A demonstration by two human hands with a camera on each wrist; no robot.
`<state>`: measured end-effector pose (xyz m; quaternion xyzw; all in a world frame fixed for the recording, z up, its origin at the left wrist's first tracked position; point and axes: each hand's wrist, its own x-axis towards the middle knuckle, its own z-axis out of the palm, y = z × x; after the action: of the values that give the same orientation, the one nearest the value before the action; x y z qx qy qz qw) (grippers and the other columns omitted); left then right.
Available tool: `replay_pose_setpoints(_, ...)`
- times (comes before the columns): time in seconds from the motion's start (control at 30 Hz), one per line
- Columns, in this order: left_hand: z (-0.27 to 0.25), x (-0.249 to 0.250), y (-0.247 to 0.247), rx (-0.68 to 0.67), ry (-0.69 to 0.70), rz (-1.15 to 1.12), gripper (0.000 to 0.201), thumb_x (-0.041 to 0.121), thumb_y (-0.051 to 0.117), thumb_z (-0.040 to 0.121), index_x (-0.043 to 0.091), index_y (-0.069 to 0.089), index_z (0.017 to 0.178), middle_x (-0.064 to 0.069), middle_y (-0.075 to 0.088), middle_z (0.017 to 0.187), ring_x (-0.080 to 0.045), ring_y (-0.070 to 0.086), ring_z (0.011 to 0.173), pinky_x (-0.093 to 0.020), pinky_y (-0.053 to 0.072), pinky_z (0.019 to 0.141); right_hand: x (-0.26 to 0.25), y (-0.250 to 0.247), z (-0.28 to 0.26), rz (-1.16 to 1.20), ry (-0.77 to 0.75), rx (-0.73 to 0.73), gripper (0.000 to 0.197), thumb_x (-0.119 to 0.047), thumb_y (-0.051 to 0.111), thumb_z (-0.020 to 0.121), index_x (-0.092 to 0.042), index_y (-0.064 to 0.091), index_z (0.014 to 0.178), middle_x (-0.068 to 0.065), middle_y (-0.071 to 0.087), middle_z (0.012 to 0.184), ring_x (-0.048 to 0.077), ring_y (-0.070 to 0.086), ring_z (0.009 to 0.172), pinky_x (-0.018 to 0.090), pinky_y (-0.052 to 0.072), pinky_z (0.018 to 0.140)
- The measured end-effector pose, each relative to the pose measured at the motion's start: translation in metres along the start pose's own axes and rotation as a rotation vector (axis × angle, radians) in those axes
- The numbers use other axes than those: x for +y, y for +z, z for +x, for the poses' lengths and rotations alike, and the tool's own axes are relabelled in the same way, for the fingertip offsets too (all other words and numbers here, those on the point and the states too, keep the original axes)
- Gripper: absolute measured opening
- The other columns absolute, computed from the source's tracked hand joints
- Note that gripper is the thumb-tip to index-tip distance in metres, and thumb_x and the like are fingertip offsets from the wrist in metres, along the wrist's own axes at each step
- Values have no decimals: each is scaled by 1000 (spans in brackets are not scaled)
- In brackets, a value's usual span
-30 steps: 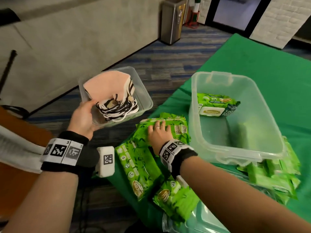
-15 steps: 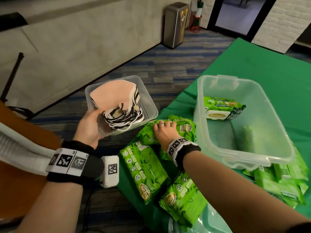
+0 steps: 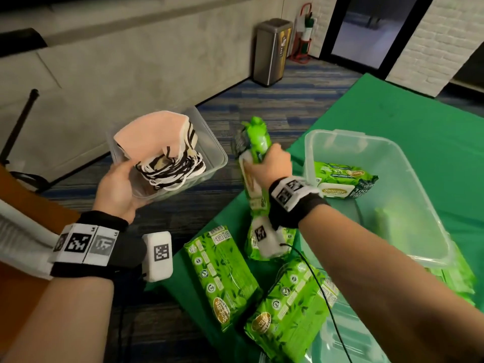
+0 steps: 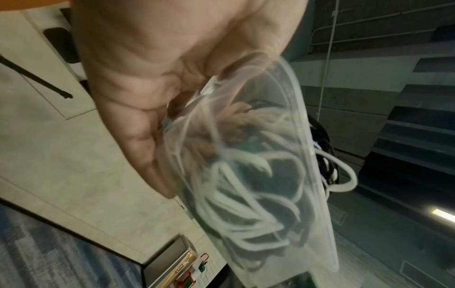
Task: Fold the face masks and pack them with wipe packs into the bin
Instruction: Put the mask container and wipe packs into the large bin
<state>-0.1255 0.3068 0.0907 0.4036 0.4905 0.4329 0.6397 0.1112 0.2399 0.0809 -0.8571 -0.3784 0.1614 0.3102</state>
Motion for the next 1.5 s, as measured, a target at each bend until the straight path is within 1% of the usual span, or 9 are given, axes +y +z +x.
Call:
replay_pose_setpoints(0.17,2,7,19,-33,0,-26,28,25,44,96,18,59,119,2,69,102,-16,66,96,-41,53,80,-9,-92,11,734,77,-38,16,-12,76,67,-7,65,78,2,71,67,14,67,59,26,55,55)
replay_pose_setpoints(0.27,2,2,36,-92,-18,-32,20,24,44,96,21,64,97,8,73,82,-10,68,81,-33,58,69,5,-145,8,861,25,-108,12,0,67,75,-4,65,86,3,73,69,16,69,61,29,57,59)
replay_pose_setpoints(0.4,0,-6,67,-155,-23,-1,19,25,44,96,24,62,93,12,72,71,-6,68,69,-27,56,58,38,-199,11,422,-75,-73,24,4,71,70,-13,63,86,-7,70,63,7,65,55,19,50,49)
replay_pose_setpoints(0.63,-3,-13,120,-268,-30,13,19,25,45,96,24,61,106,7,70,88,-9,68,79,-30,57,63,113,-171,38,-675,10,-265,41,-22,80,66,-3,59,95,19,62,98,25,48,78,27,35,65)
replay_pose_setpoints(0.8,-5,-23,146,-324,-72,-8,33,23,46,95,18,57,125,-1,70,101,-14,68,88,-32,58,70,150,-114,62,-885,0,-544,54,-25,80,66,-3,58,111,14,63,109,29,60,96,29,45,73)
replay_pose_setpoints(0.97,0,-37,156,-330,-62,6,33,19,49,91,13,59,122,-6,68,111,-18,65,101,-36,50,88,180,-77,77,-872,-146,-505,42,-6,61,79,-7,47,118,20,54,113,37,57,102,38,51,80)
replay_pose_setpoints(1.23,4,-41,166,-352,-19,13,34,12,39,96,19,72,92,2,72,94,-11,68,86,-31,51,86,217,-66,74,-809,-18,-256,108,-29,66,81,-27,-22,144,18,-20,153,41,-10,141,60,1,110)
replay_pose_setpoints(1.37,0,-43,176,-434,-28,31,47,11,38,96,30,77,78,2,73,94,-12,68,87,-30,53,83,228,-63,80,-780,44,-387,102,-17,61,85,-22,-23,144,14,-28,151,39,-19,139,60,-1,112)
replay_pose_setpoints(1.5,-1,-45,181,-440,-26,38,32,10,38,96,20,67,101,2,72,98,-12,68,92,-28,53,84,230,-67,84,-776,37,-420,127,-43,77,69,-27,-26,142,16,-33,148,41,-21,138,60,-3,109)
